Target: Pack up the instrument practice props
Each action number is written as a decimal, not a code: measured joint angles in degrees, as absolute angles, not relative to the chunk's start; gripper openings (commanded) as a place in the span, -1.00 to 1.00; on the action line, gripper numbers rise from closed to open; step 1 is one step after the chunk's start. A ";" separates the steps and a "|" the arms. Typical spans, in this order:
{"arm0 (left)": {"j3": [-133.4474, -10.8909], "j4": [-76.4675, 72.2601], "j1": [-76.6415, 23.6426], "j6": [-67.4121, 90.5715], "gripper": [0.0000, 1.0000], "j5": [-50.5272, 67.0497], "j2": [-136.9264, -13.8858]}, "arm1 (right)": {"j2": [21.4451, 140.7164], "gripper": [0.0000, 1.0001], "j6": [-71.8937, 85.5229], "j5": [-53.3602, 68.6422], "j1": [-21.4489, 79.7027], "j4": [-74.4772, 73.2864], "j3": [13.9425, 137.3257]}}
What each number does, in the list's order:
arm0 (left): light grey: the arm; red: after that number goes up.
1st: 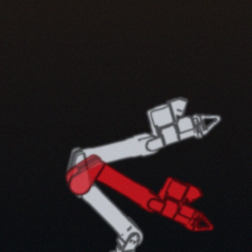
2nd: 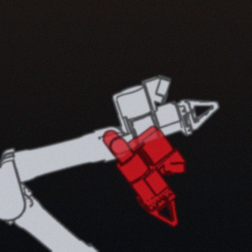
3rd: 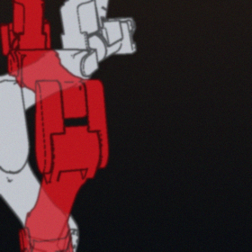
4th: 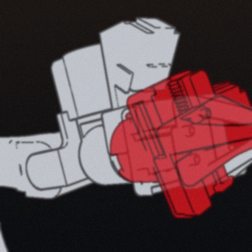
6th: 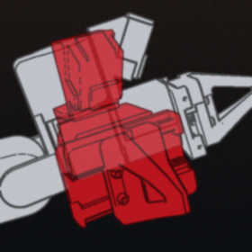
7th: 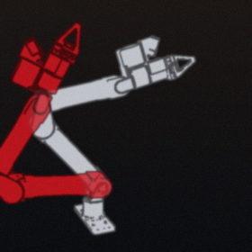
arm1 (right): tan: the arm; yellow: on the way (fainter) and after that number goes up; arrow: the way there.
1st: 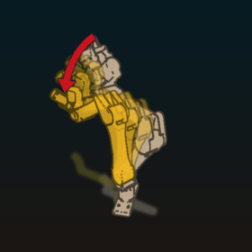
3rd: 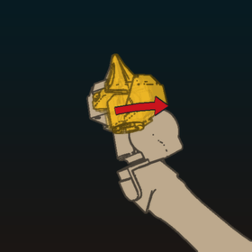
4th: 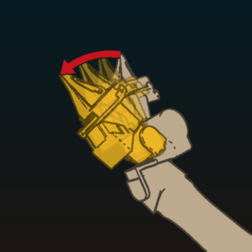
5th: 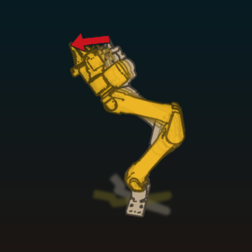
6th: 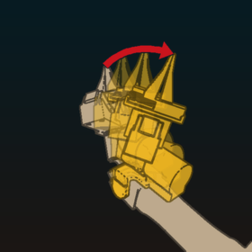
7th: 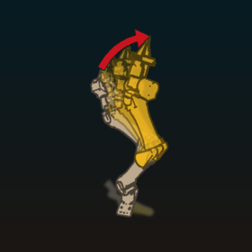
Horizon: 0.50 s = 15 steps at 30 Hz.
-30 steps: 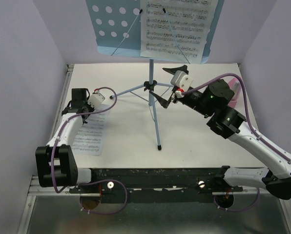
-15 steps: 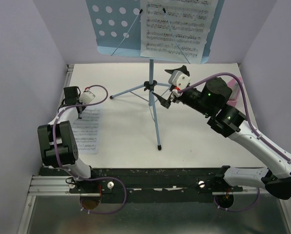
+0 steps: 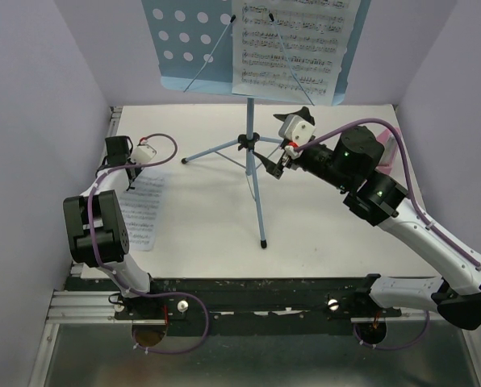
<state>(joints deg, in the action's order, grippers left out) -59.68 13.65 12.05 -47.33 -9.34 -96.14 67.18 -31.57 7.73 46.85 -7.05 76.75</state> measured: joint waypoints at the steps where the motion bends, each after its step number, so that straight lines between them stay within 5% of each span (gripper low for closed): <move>1: -59.68 13.85 12.10 -47.00 -1.00 -9.34 -96.14 | 67.18 0.99 -31.59 7.73 46.85 -7.07 76.75; 12: -56.71 16.21 12.36 -42.92 -1.00 -9.39 -94.61 | 67.18 0.99 -31.57 7.75 46.76 -7.05 76.75; 15: -56.64 16.43 12.36 -42.28 -0.72 -9.58 -94.63 | 67.18 0.99 -31.59 7.75 46.76 -7.05 76.75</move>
